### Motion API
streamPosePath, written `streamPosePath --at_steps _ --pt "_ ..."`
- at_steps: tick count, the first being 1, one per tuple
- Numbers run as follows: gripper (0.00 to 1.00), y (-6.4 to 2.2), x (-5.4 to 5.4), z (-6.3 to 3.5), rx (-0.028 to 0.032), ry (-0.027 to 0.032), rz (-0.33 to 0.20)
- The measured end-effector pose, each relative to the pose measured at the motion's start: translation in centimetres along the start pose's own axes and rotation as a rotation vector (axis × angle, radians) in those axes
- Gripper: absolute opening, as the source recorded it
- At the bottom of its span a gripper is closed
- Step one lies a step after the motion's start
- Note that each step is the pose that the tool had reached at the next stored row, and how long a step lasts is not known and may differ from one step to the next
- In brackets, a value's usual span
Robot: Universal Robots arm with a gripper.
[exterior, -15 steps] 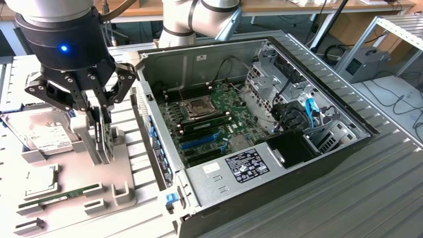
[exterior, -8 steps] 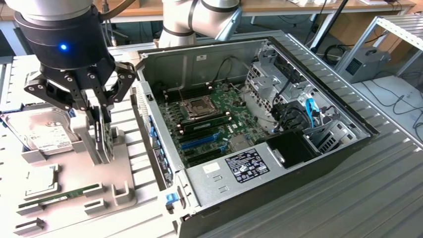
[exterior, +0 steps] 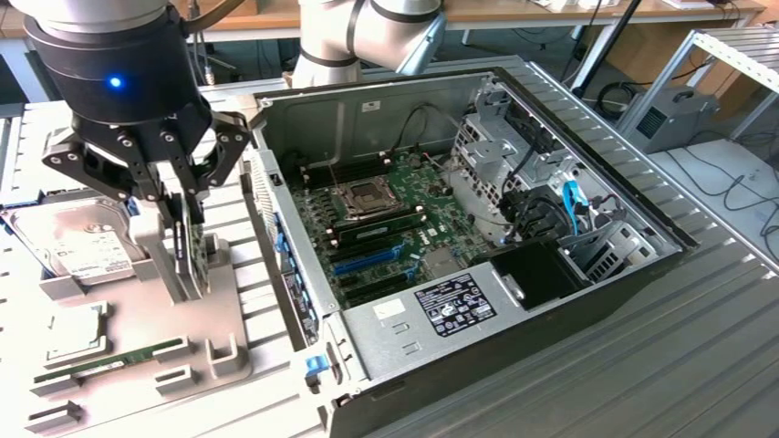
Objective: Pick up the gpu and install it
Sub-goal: 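Pick up the gpu and move the gpu toward the slot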
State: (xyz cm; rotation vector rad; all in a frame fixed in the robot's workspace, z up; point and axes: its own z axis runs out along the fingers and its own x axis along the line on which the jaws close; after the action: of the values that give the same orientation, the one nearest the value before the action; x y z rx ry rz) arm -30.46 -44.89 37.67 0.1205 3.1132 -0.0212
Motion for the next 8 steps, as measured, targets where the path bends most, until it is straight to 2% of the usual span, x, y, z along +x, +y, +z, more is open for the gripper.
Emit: streamPosePath --at_steps 8 --pt "0.26 0.0 -0.01 -0.25 -0.0003 0.0 0.0"
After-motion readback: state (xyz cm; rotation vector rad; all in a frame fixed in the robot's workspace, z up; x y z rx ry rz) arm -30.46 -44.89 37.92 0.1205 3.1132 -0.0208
